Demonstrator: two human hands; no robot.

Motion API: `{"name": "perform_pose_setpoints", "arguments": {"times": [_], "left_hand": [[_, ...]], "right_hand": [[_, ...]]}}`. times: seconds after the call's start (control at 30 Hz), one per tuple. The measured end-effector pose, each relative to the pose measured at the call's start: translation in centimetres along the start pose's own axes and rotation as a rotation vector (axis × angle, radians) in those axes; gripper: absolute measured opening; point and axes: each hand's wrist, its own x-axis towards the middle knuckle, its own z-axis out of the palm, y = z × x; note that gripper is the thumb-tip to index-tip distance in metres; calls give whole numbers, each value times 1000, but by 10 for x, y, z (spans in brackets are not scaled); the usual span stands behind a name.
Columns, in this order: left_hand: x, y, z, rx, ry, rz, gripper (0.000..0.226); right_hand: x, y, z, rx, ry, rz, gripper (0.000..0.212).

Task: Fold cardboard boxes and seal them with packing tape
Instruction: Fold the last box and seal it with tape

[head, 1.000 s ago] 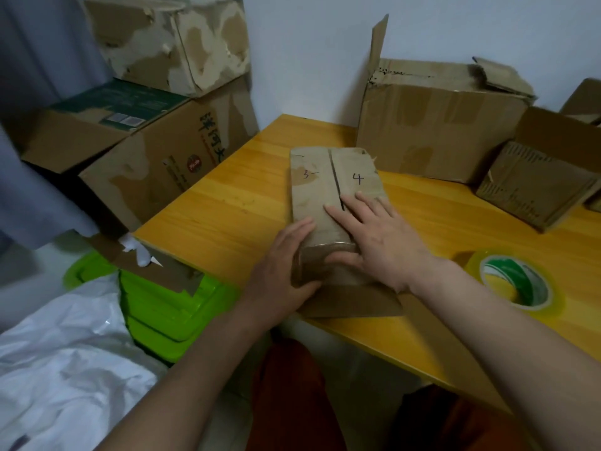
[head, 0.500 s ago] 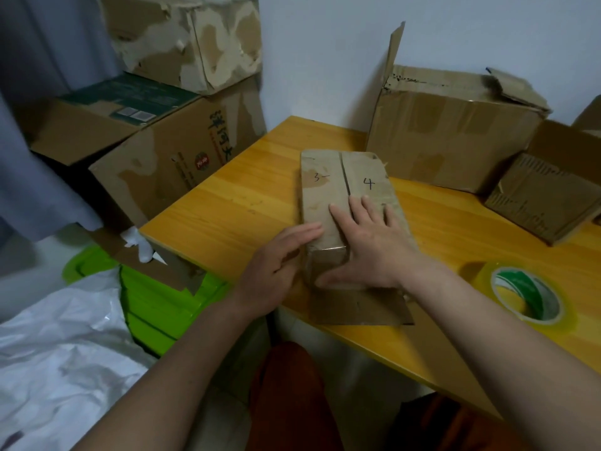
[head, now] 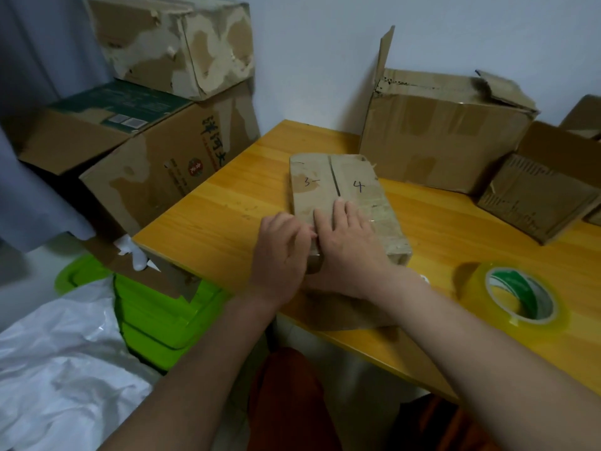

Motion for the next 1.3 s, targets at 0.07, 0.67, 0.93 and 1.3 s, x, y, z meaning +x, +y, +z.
{"name": "perform_pose_setpoints", "arguments": {"times": [0.07, 0.67, 0.93, 1.3], "left_hand": [[11, 11, 10, 147, 74, -122, 33], [6, -31, 40, 207, 93, 316, 48], [-2, -22, 10, 260, -59, 223, 57], [14, 19, 1, 729, -333, -65, 87]], "right_hand": [[-7, 23, -12, 199, -32, -64, 99], [-14, 92, 63, 677, 603, -76, 58], [-41, 88, 56, 1047, 243, 75, 80], [-54, 67, 44, 884, 145, 320, 60]]}}
